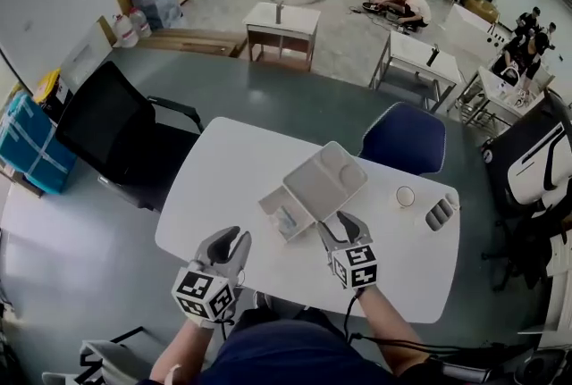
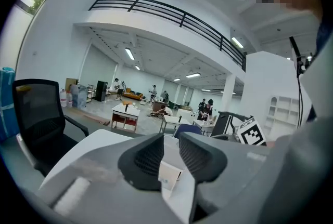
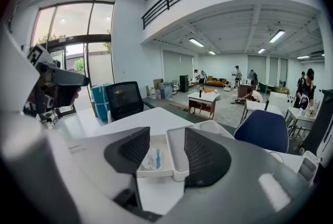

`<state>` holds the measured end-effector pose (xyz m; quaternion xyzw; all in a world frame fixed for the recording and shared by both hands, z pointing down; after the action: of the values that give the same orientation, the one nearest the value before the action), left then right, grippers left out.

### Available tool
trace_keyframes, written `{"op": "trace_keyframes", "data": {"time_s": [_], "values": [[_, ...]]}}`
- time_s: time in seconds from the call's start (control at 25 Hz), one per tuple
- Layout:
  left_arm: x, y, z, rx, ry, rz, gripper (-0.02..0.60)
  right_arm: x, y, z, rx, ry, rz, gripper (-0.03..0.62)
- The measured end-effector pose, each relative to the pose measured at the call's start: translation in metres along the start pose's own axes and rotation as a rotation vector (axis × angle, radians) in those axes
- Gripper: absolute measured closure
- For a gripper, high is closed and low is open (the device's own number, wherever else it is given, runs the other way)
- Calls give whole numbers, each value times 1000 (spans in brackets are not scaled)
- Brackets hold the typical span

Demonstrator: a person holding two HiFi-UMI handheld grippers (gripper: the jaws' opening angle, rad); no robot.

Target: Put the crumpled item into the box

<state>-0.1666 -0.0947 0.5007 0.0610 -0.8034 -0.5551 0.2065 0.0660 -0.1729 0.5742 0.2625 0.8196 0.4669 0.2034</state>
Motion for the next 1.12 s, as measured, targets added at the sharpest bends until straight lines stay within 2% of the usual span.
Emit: {"op": "trace_keyframes", "data": {"time_s": [0.2,0.36,0.72,1.12], "values": [[-19,-11,-10,-23,31,-26,479,-11,-18,39,-76,36,6,399],[-30,-17,-14,-39,47,-40,480,-21,-30,64,-126,62,-9,440],[-62,-23,-26,-63,108,-60,479,-39,-62,121,-249,116,7,461],[-76,-26,-31,-81,160,-65,479,-33,-112,177,-395,150,65,506]]}}
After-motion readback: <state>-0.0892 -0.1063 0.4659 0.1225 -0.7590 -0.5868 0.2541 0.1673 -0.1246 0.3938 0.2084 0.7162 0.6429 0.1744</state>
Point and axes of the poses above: the fingertips, and each gripper's own axes: z backward along the fingers, x to its left, y out of its underside, the point moved 4 cm from there along z, backward along the fingers, and after that the axes turned 3 degrees about -y, right-handed, at the moved point
